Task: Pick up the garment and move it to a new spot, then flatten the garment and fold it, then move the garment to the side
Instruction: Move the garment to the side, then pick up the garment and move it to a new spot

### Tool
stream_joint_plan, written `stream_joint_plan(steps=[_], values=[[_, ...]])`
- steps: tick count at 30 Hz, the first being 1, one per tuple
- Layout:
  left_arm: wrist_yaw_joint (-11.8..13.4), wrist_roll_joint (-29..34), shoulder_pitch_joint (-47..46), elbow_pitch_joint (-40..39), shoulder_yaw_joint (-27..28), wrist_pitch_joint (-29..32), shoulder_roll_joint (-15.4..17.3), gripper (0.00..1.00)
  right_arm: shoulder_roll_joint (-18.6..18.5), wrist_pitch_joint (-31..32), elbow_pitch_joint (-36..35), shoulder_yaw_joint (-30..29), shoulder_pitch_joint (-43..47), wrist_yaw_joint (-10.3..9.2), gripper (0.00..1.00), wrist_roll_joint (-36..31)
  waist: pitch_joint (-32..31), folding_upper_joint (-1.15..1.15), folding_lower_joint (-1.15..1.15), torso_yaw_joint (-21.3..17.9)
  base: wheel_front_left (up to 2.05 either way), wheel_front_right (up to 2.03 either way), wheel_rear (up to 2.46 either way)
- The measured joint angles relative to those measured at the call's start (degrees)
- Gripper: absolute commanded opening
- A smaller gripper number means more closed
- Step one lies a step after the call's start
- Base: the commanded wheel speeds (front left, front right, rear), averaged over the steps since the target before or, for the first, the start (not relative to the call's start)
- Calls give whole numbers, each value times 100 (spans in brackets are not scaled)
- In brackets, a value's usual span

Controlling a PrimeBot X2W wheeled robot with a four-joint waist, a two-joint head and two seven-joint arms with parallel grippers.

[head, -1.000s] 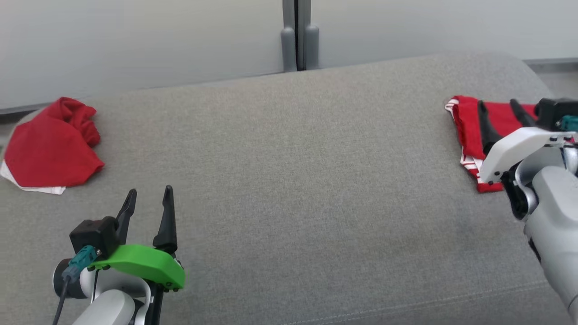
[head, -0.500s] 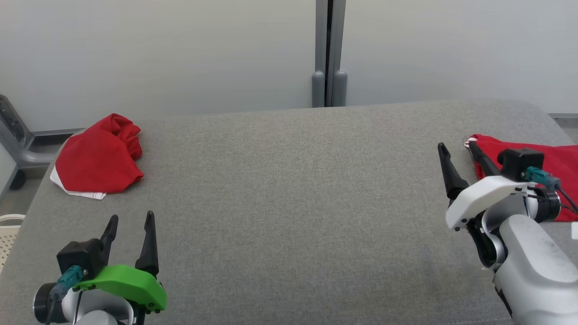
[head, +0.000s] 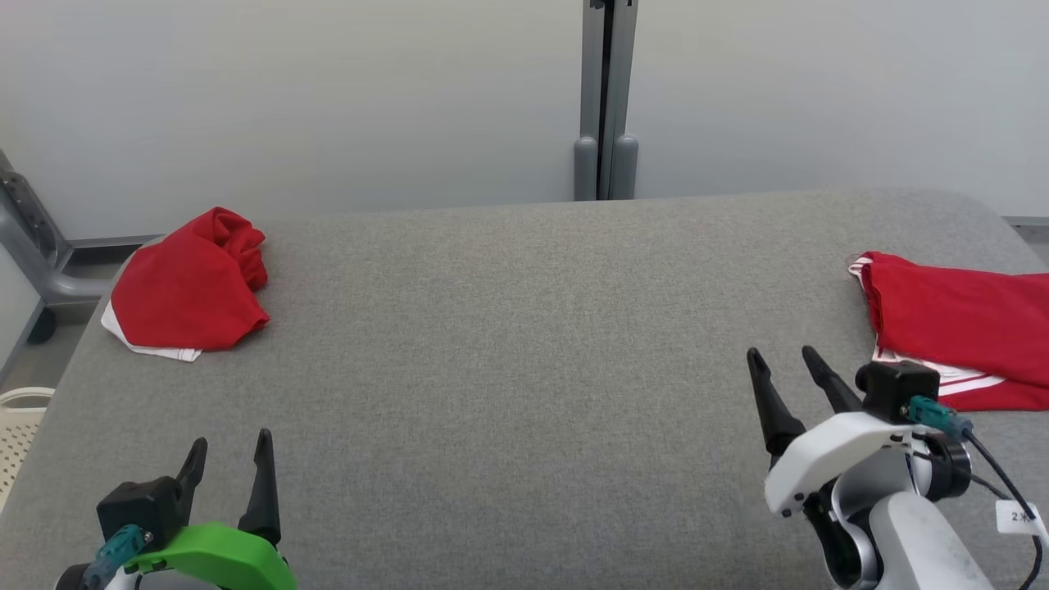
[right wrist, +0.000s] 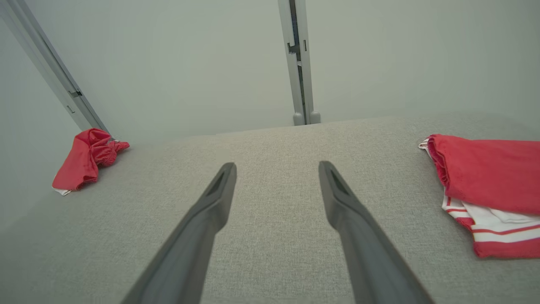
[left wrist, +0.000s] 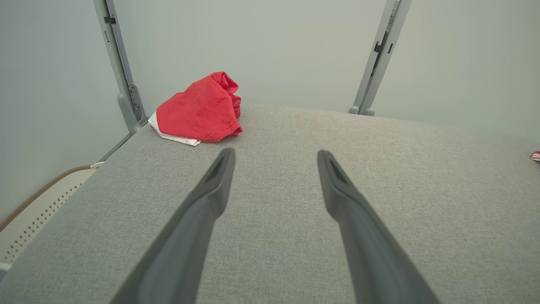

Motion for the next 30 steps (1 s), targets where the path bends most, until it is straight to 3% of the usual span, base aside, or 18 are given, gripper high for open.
stream_joint_plan(steps=[11,30], values=[[82,-12,355,-248,74,-52,124,100,242,336,-1110,-198,975,0,100,-155,67,0,0,29,0,0,0],[-110,218,409,-189,64,-110,-89,100,248,334,-1556,-242,1229,0,100,-169,159,0,0,-32,0,0,0]])
